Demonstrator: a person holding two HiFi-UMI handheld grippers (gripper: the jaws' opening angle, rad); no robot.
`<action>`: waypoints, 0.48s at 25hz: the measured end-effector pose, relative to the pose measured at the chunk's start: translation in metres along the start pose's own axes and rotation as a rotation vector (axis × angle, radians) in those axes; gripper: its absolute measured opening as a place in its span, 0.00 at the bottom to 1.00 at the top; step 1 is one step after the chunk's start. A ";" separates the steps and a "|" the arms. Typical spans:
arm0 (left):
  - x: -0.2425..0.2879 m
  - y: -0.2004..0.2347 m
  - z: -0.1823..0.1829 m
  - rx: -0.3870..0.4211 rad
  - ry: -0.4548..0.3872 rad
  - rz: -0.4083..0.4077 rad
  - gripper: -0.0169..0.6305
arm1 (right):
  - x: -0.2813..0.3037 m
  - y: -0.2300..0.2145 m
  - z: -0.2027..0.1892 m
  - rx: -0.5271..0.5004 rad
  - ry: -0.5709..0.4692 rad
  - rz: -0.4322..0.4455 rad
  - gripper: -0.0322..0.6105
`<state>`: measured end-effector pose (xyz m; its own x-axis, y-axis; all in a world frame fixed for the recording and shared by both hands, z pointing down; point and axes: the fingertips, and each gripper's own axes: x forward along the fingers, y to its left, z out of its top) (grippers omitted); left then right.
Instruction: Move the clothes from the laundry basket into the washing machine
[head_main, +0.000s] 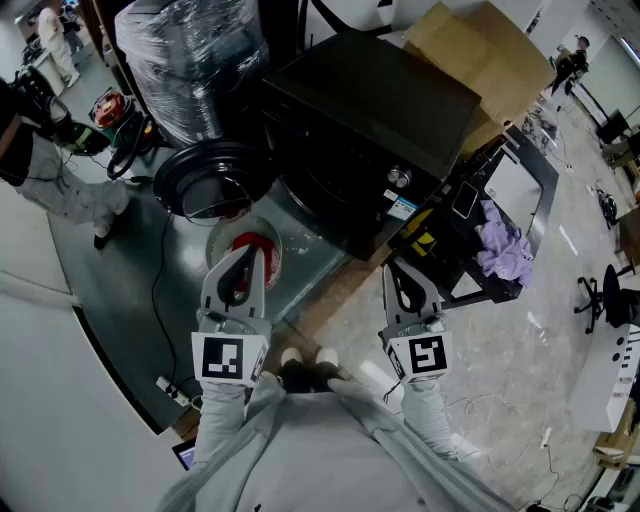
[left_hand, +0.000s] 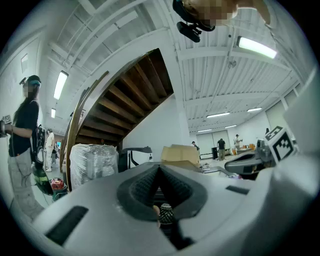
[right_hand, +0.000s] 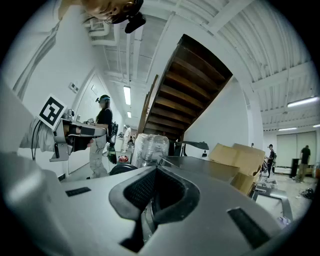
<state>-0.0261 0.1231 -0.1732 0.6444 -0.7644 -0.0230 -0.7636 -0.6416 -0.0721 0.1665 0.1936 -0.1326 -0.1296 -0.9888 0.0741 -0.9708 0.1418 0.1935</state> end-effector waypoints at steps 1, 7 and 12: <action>-0.001 0.002 0.000 -0.003 -0.001 0.002 0.05 | 0.000 0.001 0.000 0.003 0.001 -0.003 0.08; -0.013 0.017 -0.006 0.002 0.003 0.014 0.05 | 0.000 0.010 0.002 0.006 -0.007 -0.024 0.08; -0.027 0.031 -0.013 0.027 -0.001 0.011 0.05 | -0.003 0.022 -0.002 0.012 0.001 -0.048 0.08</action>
<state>-0.0676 0.1228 -0.1617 0.6360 -0.7713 -0.0248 -0.7693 -0.6312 -0.0986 0.1459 0.1998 -0.1269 -0.0826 -0.9944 0.0664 -0.9782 0.0936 0.1852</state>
